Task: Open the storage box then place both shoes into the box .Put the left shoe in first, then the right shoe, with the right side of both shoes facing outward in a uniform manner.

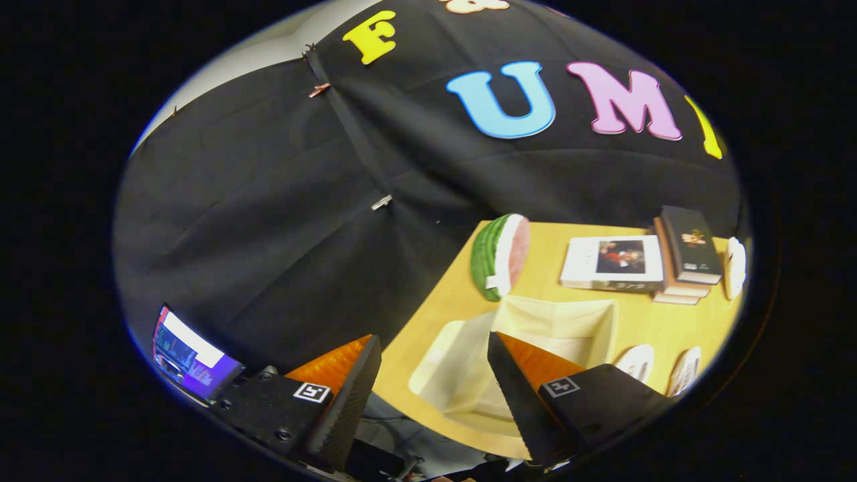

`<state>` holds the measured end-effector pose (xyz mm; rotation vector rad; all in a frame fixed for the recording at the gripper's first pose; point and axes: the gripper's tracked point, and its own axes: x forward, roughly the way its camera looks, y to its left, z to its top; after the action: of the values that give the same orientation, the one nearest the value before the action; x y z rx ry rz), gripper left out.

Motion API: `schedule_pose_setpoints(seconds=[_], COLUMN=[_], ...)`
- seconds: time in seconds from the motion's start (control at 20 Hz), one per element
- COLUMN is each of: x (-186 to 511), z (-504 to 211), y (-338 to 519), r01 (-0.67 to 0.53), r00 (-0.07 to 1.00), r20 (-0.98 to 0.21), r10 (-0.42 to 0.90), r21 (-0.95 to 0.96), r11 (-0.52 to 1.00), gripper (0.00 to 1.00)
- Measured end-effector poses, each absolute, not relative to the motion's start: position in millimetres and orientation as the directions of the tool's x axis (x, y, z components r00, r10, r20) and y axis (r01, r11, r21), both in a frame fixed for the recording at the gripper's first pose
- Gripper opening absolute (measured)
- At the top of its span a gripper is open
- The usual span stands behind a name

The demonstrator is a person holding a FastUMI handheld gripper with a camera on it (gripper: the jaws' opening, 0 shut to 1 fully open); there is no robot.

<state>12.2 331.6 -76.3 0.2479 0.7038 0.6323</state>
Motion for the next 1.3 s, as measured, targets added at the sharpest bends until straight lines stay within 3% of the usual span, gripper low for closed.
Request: schedule_pose_setpoints(seconds=[0.2, 0.55, 1.0, 1.3], x=[11, -16, -29, -9], z=[-115, -220, -327, -384], y=[245, 125, 55, 50], r01=[-0.337, -0.17, -0.186, -0.222], r00=[0.666, 0.628, 0.489, 0.41], r20=[-0.595, -0.751, -0.87, -0.91], r10=[0.45, 0.203, 0.061, 0.061], r21=[0.298, 0.122, -0.036, -0.035], r11=[0.893, 0.978, 0.982, 0.974], gripper=[0.98, 0.98, 0.98, 0.97])
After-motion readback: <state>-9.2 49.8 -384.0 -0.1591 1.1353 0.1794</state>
